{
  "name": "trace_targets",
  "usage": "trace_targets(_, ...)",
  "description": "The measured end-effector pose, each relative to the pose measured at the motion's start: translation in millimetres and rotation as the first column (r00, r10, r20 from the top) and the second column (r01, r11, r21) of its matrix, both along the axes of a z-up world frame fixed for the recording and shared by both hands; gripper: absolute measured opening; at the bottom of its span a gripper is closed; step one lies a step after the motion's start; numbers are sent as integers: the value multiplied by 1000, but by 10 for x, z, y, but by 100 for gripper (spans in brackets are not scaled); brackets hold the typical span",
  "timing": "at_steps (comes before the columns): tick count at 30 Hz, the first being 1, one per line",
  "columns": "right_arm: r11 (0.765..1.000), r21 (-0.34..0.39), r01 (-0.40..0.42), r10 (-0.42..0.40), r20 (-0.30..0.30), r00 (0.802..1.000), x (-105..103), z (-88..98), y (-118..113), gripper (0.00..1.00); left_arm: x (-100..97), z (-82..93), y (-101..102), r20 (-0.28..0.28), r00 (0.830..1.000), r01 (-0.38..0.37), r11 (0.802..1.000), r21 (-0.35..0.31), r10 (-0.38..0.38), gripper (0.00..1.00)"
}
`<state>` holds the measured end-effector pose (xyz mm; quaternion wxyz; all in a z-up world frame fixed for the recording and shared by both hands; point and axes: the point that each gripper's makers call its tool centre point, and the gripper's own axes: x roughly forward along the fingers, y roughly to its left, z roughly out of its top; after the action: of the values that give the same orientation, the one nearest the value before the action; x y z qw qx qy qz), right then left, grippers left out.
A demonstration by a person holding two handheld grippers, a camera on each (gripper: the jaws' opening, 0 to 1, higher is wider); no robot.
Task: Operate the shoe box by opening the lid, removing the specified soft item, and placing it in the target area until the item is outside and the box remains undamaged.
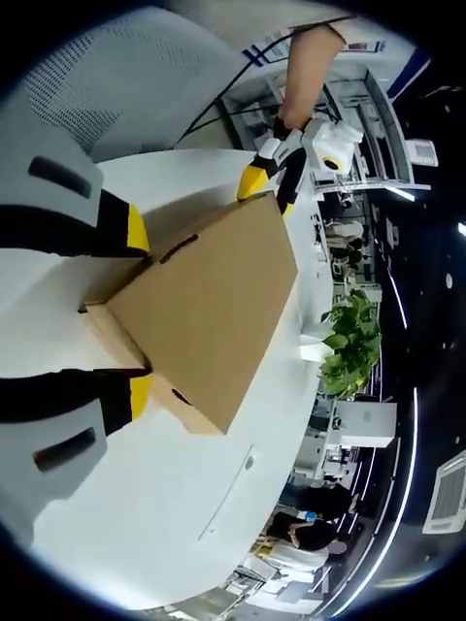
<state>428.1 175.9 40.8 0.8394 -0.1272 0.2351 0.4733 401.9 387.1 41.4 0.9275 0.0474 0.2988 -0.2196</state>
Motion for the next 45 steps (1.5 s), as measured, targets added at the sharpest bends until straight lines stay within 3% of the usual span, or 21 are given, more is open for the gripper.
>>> trace_targets(21,1000,17,15,-15,9,1000,7,48,-7,43,-12,26,15,10,1000,0,1000,-12,0,70)
trace_targets(27,1000,28,8,-8,15,1000,-1,100,-19,42,-60,42,-47,4,999,45,999,16,-45,78)
trace_targets(31,999,43,2,-2,23,1000,-16,169,-14,44,-54,137,-37,32,999,28,999,-17,-27,79)
trace_targets(45,998,54,-29,26,53,998,-40,370,25,51,-48,338,-83,51,998,49,998,-30,-48,85)
